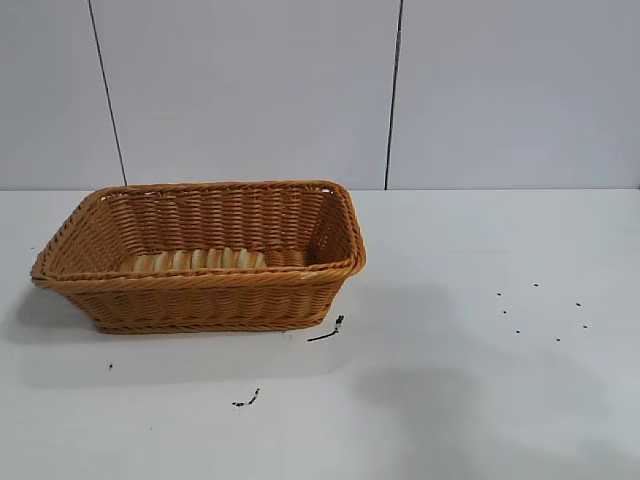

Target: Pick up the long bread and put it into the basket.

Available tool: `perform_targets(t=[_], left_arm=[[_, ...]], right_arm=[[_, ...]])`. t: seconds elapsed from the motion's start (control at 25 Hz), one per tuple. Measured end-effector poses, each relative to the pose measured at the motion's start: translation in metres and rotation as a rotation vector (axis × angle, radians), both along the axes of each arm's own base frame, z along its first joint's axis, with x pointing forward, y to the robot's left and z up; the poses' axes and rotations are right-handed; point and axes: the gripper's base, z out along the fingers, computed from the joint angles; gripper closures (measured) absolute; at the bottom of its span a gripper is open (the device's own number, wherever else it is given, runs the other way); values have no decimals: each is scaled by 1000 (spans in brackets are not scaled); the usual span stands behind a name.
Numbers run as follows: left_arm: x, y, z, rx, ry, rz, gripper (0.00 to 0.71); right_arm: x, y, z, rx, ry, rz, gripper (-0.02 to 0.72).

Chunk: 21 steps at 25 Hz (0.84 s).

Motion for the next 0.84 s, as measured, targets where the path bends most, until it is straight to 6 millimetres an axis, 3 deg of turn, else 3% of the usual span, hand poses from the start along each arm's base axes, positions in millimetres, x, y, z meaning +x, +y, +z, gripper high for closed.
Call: perform_targets(t=[0.32,0.84], left_arm=[[0,0,0,0,0,0,14],[0,0,0,0,0,0,14]], right_arm=[[-53,-1,5,8,-368,0,66],[-57,-1,4,9,-392,0,66]])
